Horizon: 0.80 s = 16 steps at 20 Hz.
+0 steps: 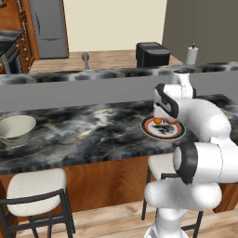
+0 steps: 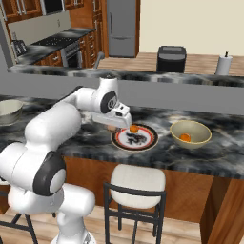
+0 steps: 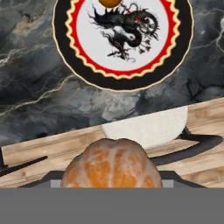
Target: Take the fruits from the plate on the dining counter and place two fruits in each bowl.
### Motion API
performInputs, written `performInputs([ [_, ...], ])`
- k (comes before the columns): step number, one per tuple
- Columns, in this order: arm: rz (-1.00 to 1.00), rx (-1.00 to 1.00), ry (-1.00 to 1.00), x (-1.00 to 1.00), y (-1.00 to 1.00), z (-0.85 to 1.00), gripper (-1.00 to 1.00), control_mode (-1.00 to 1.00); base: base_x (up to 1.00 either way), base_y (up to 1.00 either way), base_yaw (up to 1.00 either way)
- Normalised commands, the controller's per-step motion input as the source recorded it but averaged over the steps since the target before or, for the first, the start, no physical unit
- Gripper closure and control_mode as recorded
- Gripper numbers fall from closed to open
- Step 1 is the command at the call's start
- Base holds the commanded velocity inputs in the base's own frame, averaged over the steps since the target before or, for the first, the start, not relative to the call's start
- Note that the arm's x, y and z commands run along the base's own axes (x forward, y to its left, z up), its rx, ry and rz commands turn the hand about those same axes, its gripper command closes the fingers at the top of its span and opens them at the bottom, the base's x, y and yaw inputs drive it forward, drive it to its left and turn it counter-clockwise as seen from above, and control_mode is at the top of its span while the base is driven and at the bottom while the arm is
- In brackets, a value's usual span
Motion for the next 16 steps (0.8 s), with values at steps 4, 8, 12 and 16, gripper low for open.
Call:
performInputs([
  [4, 0.23, -0.06, -0.14, -0.51, 0.19, 0.04, 1.00, -1.00, 0.00, 0.00, 0.00],
  [8, 0.09, -0.06, -0.06, -0.26, 0.04, 0.03, 1.00, -1.00, 0.00, 0.00, 0.00],
  [12, 0.00, -0.04, 0.00, -0.12, 0.08, 0.11, 1.00, -1.00, 0.00, 0.00, 0.00],
  [16, 0.00, 0.00, 0.00, 0.00, 0.00, 0.07, 1.00, -1.00, 0.00, 0.00, 0.00],
])
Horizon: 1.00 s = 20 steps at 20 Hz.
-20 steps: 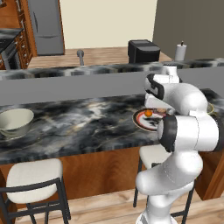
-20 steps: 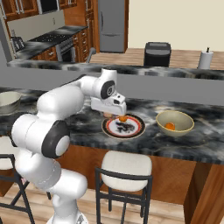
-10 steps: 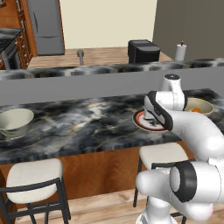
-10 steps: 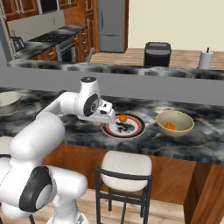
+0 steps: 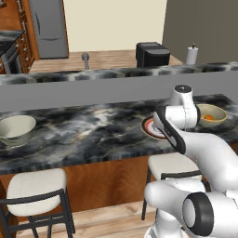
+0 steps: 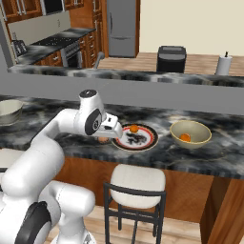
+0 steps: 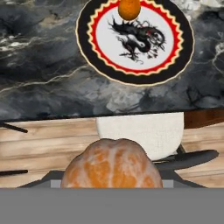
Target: Take the fruits from the plate on the dining counter and place two fruits in each bowl.
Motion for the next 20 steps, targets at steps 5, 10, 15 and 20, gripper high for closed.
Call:
performInputs([
  [5, 0.00, 0.00, 0.00, -0.04, 0.00, 0.00, 1.00, 1.00, -0.01, 0.00, 0.00],
  [10, 0.00, 0.00, 0.00, 0.00, 0.00, 0.00, 1.00, 1.00, -0.52, 0.39, 0.00],
  [15, 0.00, 0.00, 0.00, 0.00, 0.00, 0.00, 1.00, 1.00, -0.46, 1.00, 0.00],
  [20, 0.00, 0.00, 0.00, 0.00, 0.00, 0.00, 1.00, 1.00, 0.02, 1.00, 0.00],
])
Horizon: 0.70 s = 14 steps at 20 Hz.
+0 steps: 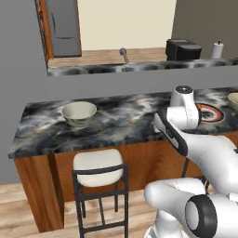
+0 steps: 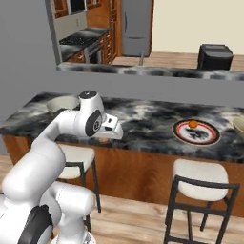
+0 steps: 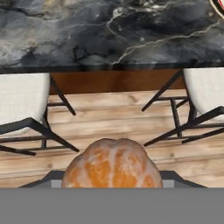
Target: Take the fruits from the plate on the dining counter and place two fruits in each bowl.
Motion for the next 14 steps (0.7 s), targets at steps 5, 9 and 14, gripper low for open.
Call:
performInputs([
  [5, 0.00, 0.00, 0.00, 0.00, 0.00, 0.00, 1.00, 1.00, 0.19, 1.00, 0.00],
  [9, 0.00, 0.00, 0.00, 0.00, 0.00, 0.00, 1.00, 1.00, 0.13, 1.00, 0.00],
  [14, 0.00, 0.00, 0.00, 0.00, 0.00, 0.00, 1.00, 1.00, 0.38, 0.94, 0.00],
])
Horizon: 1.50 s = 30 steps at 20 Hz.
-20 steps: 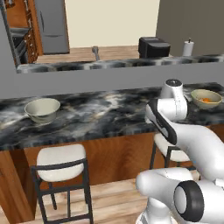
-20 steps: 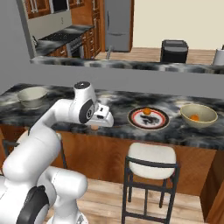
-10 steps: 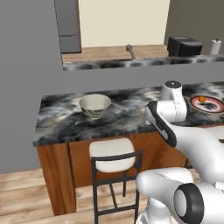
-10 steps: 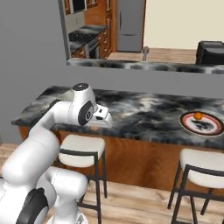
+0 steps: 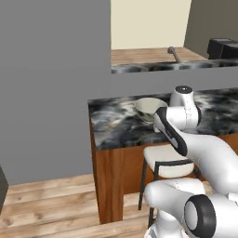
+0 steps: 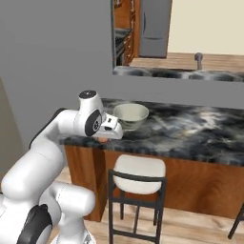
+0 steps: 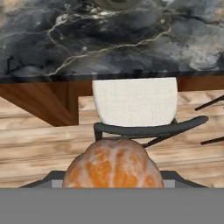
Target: Take the fruits from the plate on the dining counter and place two fruits in each bowl.
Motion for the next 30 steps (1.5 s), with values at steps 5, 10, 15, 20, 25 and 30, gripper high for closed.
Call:
performInputs([
  [5, 0.00, 0.00, 0.00, 0.00, 0.00, 0.00, 1.00, 1.00, 0.38, 0.31, 0.00],
  [10, 0.00, 0.00, 0.00, 0.00, 0.00, 0.00, 1.00, 1.00, 0.32, -0.42, 0.00],
  [15, 0.00, 0.00, 0.00, 0.00, 0.00, 0.00, 1.00, 1.00, 0.26, -0.40, 0.00],
  [20, 0.00, 0.00, 0.00, 0.00, 0.00, 0.00, 1.00, 1.00, 0.52, -0.05, 0.00],
  [25, 0.00, 0.00, 0.00, 0.00, 0.00, 0.00, 1.00, 1.00, 0.60, 0.00, 0.00],
  [30, 0.00, 0.00, 0.00, 0.16, 0.00, 0.00, 1.00, -1.00, 0.49, 0.00, 0.00],
])
